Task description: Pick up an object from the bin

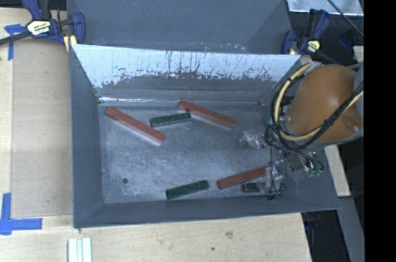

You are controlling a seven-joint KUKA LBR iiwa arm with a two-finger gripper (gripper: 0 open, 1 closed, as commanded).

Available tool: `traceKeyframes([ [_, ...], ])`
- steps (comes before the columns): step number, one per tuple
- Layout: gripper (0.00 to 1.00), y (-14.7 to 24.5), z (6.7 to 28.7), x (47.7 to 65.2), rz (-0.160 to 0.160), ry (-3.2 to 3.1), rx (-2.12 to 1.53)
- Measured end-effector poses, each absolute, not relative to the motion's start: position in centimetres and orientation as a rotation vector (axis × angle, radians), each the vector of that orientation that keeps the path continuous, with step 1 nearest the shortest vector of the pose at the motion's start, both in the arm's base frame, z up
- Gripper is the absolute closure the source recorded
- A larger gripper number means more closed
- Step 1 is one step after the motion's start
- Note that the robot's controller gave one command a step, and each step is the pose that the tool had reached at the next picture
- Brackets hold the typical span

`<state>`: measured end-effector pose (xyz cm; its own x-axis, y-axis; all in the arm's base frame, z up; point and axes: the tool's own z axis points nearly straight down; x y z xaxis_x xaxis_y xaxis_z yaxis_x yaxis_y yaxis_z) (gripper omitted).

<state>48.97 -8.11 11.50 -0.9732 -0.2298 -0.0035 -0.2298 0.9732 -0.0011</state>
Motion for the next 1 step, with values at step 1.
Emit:
traceKeyframes([
  [1, 0.00, -8.52, 6.88, 49.87, 0.001, 3.117, -0.399],
])
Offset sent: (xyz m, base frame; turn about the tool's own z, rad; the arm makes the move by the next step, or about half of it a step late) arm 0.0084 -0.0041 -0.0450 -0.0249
